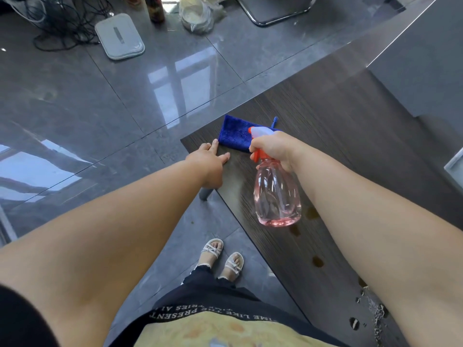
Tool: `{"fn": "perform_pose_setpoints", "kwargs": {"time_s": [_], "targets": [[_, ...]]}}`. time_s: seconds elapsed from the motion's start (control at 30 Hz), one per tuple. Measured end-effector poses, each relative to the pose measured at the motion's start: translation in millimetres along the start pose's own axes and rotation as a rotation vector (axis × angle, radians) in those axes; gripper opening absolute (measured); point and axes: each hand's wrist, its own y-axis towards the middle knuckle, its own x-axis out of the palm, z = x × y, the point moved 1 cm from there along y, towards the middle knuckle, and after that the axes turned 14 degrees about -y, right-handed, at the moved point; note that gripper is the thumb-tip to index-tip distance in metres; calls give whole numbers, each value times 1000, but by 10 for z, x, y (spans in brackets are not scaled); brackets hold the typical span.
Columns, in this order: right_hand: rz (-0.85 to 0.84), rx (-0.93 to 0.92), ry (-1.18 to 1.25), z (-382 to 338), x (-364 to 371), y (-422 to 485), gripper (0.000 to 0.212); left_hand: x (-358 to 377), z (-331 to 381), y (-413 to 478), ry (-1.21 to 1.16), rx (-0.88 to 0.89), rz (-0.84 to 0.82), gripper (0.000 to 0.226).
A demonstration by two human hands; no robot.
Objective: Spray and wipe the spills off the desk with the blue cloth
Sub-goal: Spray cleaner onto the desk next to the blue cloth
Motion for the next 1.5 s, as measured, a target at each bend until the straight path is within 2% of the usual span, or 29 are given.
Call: {"fn": "perform_pose_setpoints", "kwargs": {"time_s": [0.07, 0.13, 0.27, 0.37, 0.57, 0.63, 0.73, 0.93, 1.2, 1.27, 1.33, 1.37, 1.5], "targets": [[64, 22, 5, -10, -44, 11, 7, 1, 4, 0, 5, 4, 7, 79], [73, 28, 6, -15, -72, 12, 15, 1, 5, 3, 6, 4, 3, 79], [25, 9, -37, -40, -37, -19, 23, -8, 16, -4, 9, 8, -7, 78], [0, 5, -49, -84, 43, -46, 18, -5, 9, 1, 19, 14, -9, 78], [-33, -20, -111, -41, 167, -98, 21, 1, -4, 14, 29, 15, -16, 78], [0, 12, -84, 25, 152, -121, 28, 11, -6, 26, 29, 16, -15, 80], [21, 38, -95, 145, 77, -140, 48, 28, -14, 35, 18, 25, -9, 81], [97, 39, 11, 260, -130, -200, 13, 89, 4, 13, -20, 30, 19, 86], [119, 32, 44, 234, -191, -190, 38, 43, 57, -32, -24, 29, 7, 89], [93, 41, 30, 289, -197, -207, 34, 32, 56, -34, -39, 33, 7, 88], [60, 37, 21, 345, -214, -248, 22, 23, 47, -31, -91, 36, 18, 86], [48, 30, 24, 377, -221, -260, 23, 23, 43, -30, -122, 38, 33, 82], [34, 15, 15, 494, -230, -300, 42, 30, 102, -50, -158, 31, 128, 63]]}}
